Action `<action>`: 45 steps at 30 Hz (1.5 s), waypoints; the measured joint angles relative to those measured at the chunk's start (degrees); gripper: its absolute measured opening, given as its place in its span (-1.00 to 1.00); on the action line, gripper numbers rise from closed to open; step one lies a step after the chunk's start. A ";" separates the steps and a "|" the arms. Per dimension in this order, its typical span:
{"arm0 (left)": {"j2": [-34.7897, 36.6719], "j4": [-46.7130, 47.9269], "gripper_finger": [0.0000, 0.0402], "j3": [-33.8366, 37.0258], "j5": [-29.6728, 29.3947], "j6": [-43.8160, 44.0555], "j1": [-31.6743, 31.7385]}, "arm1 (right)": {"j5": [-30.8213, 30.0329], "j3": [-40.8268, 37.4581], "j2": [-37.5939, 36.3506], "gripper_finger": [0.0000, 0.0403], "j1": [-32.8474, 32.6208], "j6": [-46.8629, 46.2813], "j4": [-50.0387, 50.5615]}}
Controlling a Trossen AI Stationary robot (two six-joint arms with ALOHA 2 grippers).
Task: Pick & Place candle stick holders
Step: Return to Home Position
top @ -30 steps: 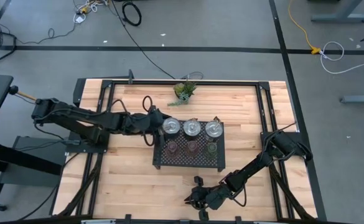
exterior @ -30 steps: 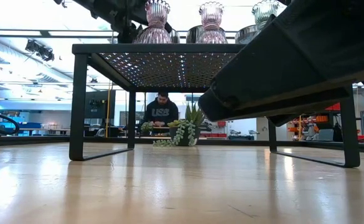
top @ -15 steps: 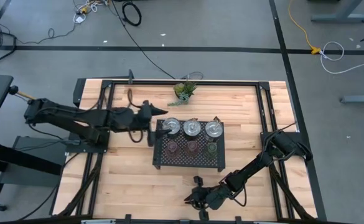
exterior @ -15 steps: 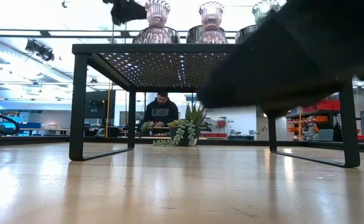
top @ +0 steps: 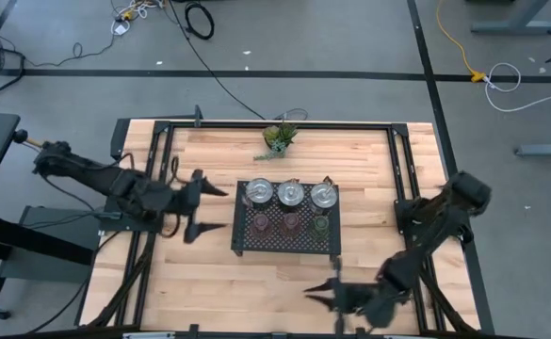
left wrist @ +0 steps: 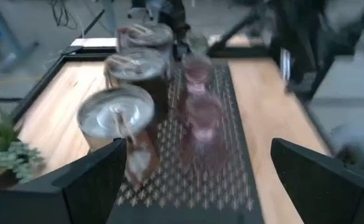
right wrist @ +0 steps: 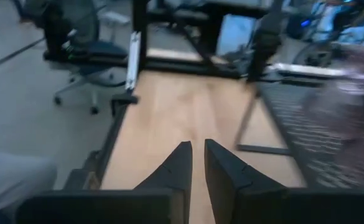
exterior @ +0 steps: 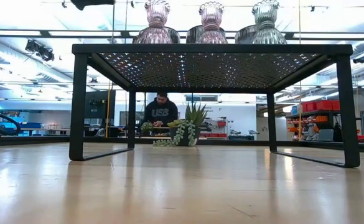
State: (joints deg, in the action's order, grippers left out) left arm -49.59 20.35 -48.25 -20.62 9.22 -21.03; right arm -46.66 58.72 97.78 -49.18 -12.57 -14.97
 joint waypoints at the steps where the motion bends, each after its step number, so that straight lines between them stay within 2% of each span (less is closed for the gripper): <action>1: 0.32 1.30 0.99 0.03 -2.40 -0.87 -1.99 | -1.80 -1.87 -2.30 -0.77 -0.98 -0.32 0.01; 4: 1.95 3.59 0.99 0.16 -13.36 -0.91 -6.95 | -8.57 -9.21 -10.29 -0.77 -4.64 -3.00 -0.16; 6: 4.16 3.75 0.99 1.99 -18.45 -0.86 -9.83 | -14.30 -15.04 -15.70 -0.77 -7.79 -4.35 -1.93; 9: 9.88 2.09 0.99 6.88 -19.08 -0.82 -12.91 | -20.42 -23.38 -23.94 -0.77 -12.96 -3.17 -8.60; 12: 17.52 -3.06 0.99 14.38 -18.62 -0.97 -13.91 | -24.77 -30.48 -31.26 -0.77 -16.46 3.51 -17.39; 16: 28.27 -13.08 0.99 25.48 -18.60 -4.66 -13.84 | -25.77 -37.75 -38.53 -0.77 -17.77 15.96 -31.14; 18: 32.89 -19.33 0.99 30.44 -16.04 -9.34 -13.80 | -26.05 -41.54 -41.33 -0.77 -17.45 21.20 -36.17; 21: 39.59 -22.67 0.99 37.10 -14.61 -12.57 -13.84 | -26.02 -48.50 -45.41 -0.77 -15.87 25.69 -44.41; 25: 47.33 -23.78 0.99 43.47 -15.29 -12.20 -12.59 | -18.53 -58.02 -50.42 -0.77 -12.96 29.43 -56.75; 29: 49.26 -25.50 0.99 46.83 -16.41 -13.24 -9.61 | -16.23 -57.46 -56.47 -0.79 -10.89 37.14 -55.00; 31: 49.25 -26.51 0.99 47.03 -15.93 -14.73 -7.29 | -17.24 -57.51 -59.45 -0.82 -9.90 41.76 -55.95; 35: 49.35 -29.48 0.99 46.94 -7.43 -17.73 -1.57 | -18.61 -57.84 -66.00 -0.94 -8.44 45.28 -50.23; 40: 49.36 -27.25 0.99 47.71 -0.34 -15.98 7.37 | -11.74 -57.81 -70.73 -0.97 -4.07 30.34 -30.31; 42: 49.25 -26.59 0.99 47.71 2.71 -14.50 11.45 | -9.73 -57.81 -71.75 -0.98 -0.14 24.34 -23.99; 45: 49.26 -26.97 0.99 47.71 9.46 -14.39 17.36 | -1.28 -57.81 -72.00 -0.99 8.24 17.21 -17.68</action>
State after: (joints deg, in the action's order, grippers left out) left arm -0.34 -6.61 -0.54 -11.17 -5.17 -3.67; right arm -47.94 0.91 25.78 -40.94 4.63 -32.65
